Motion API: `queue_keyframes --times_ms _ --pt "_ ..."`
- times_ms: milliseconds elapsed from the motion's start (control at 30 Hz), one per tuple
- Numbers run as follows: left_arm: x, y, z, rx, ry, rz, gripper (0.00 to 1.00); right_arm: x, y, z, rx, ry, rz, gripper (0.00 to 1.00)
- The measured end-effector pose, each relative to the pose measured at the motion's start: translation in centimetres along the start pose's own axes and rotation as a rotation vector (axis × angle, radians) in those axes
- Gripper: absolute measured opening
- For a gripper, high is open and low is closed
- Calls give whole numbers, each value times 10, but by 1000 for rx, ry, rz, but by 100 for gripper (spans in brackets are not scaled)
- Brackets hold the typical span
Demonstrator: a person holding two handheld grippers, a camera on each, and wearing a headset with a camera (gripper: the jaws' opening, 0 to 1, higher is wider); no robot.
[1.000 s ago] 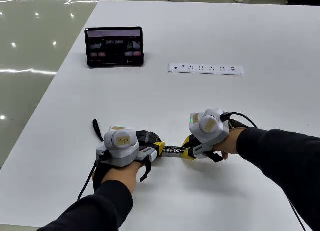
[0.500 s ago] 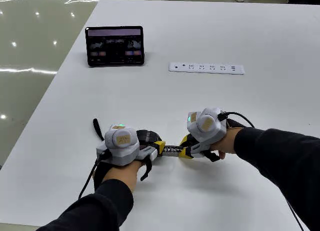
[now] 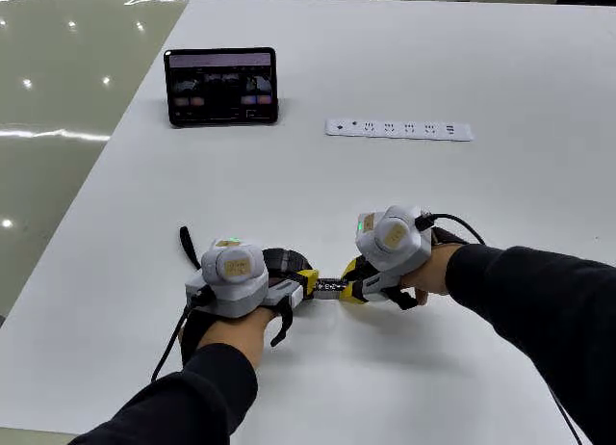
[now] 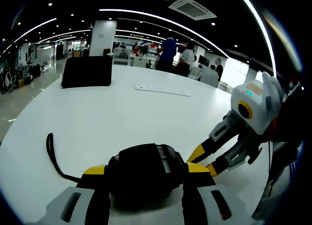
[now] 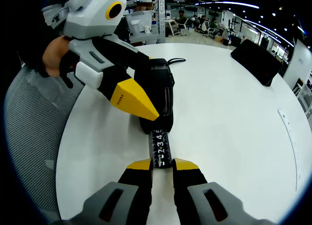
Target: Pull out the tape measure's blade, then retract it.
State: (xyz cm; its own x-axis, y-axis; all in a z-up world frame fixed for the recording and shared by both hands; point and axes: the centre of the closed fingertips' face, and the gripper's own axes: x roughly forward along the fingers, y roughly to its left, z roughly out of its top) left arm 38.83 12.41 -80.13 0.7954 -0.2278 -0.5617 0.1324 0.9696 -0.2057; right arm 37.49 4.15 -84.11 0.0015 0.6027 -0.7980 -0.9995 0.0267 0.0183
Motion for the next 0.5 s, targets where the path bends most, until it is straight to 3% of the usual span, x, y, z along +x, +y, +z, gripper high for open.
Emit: queue_keyframes --times_ms 500 --pt "0 0 0 -3 2 -4 55 7 1 9 -2 -12 5 11"
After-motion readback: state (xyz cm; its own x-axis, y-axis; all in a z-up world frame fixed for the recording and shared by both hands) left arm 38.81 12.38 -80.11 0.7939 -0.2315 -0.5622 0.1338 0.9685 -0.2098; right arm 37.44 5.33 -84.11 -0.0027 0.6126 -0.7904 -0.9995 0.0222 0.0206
